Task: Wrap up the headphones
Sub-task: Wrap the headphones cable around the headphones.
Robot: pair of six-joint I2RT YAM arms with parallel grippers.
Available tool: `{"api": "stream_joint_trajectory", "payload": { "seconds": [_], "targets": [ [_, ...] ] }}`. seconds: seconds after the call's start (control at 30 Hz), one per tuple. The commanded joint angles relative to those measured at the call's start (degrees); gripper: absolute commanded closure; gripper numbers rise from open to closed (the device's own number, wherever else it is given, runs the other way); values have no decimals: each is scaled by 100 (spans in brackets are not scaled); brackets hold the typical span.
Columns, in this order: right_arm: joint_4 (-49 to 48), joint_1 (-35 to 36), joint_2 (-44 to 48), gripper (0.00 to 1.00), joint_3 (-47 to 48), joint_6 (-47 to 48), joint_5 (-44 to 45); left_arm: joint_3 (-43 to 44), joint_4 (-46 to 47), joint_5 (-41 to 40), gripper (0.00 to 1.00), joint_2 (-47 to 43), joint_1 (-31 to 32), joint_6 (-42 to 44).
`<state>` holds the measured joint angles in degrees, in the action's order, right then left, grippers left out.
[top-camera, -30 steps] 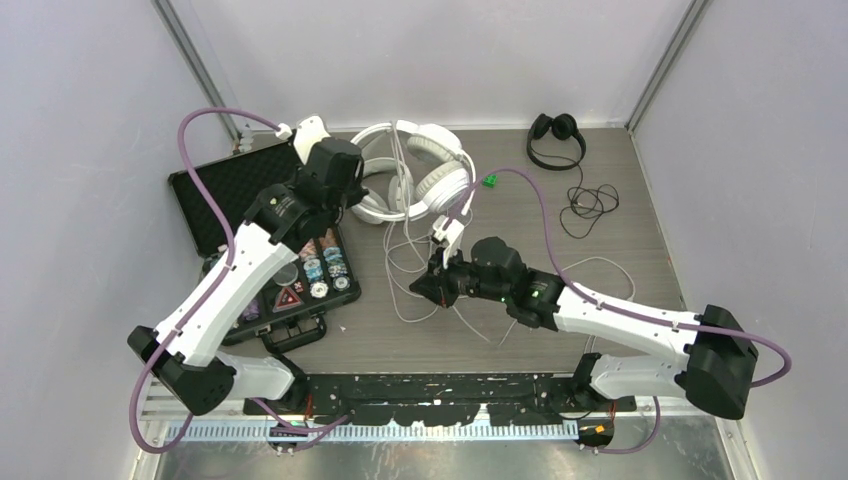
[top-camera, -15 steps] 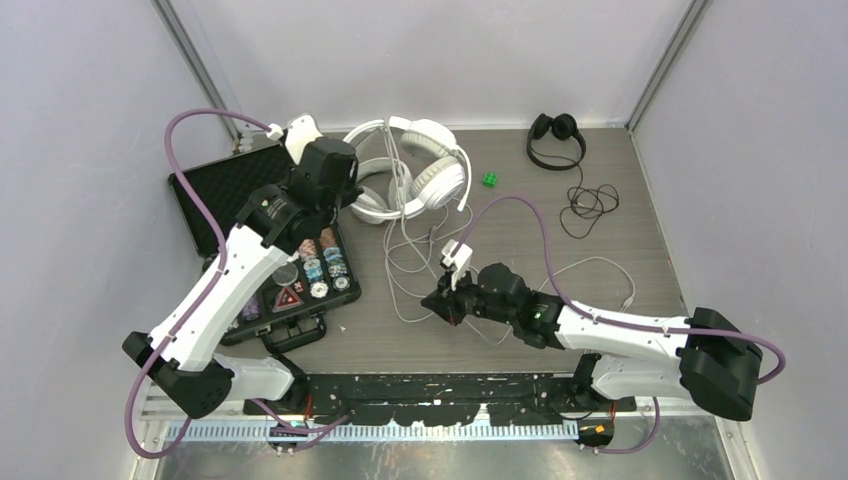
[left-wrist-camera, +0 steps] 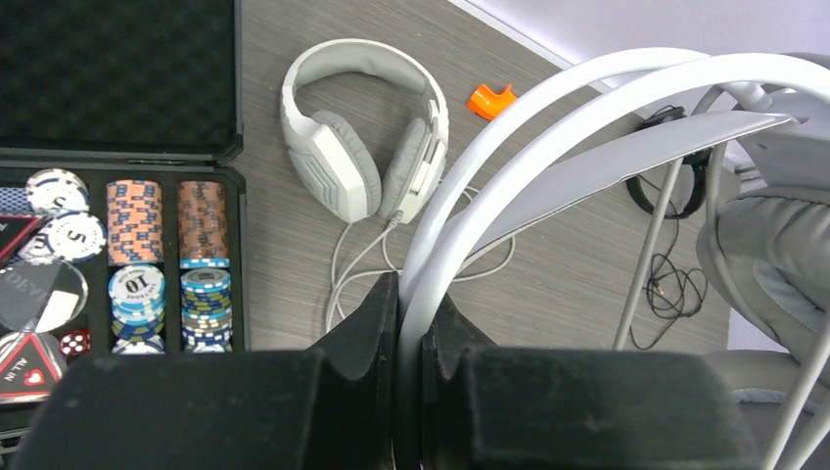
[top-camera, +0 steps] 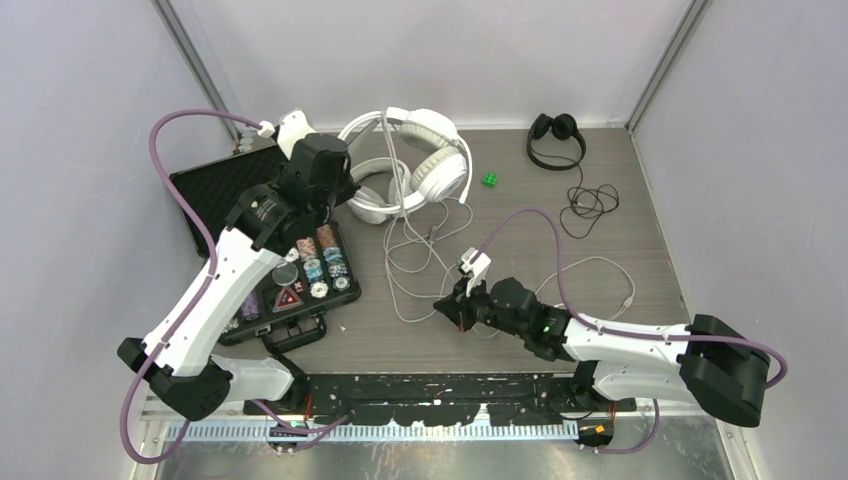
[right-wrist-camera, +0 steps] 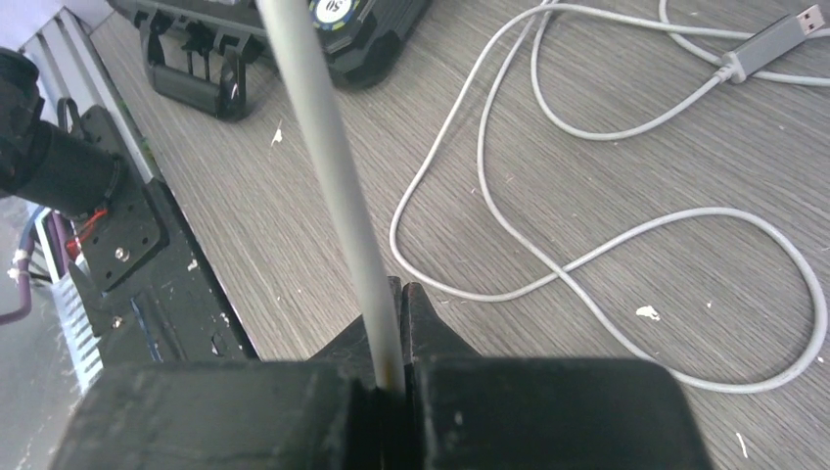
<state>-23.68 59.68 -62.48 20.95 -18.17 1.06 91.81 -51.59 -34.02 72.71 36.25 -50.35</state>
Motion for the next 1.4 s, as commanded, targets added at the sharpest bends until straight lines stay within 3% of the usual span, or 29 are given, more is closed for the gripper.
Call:
{"api": "stream_joint_trajectory", "payload": {
  "seconds": [0.0,0.23,0.43,0.67,0.83,0.97,1.2,1.37],
  "targets": [
    [-703,27,122,100,-123,-225,465,331,502,369,100,-346,-52,-465],
    [-976,-43,165,99,-337,-395,822,255,564,1157,100,-557,-166,-377],
    [-738,-366,38,99,-197,-619,332,213,521,2400,100,-604,-503,-317],
    [-884,-1276,35,100,-143,-1218,-451,-379,1657,5186,100,-814,-986,454],
    [-677,-1764,245,100,102,-1345,-1014,-129,1190,6516,100,-552,-1023,1643],
    [-373,-1982,375,100,346,-1380,-1245,-4,709,6739,100,-391,-1023,2370],
    [-102,-2304,486,100,656,-1502,-1535,-416,878,7559,100,-477,-1023,3185],
    [473,-2377,580,100,1085,-1549,-1857,-795,719,7417,100,-636,-1019,4257]
  ]
}}
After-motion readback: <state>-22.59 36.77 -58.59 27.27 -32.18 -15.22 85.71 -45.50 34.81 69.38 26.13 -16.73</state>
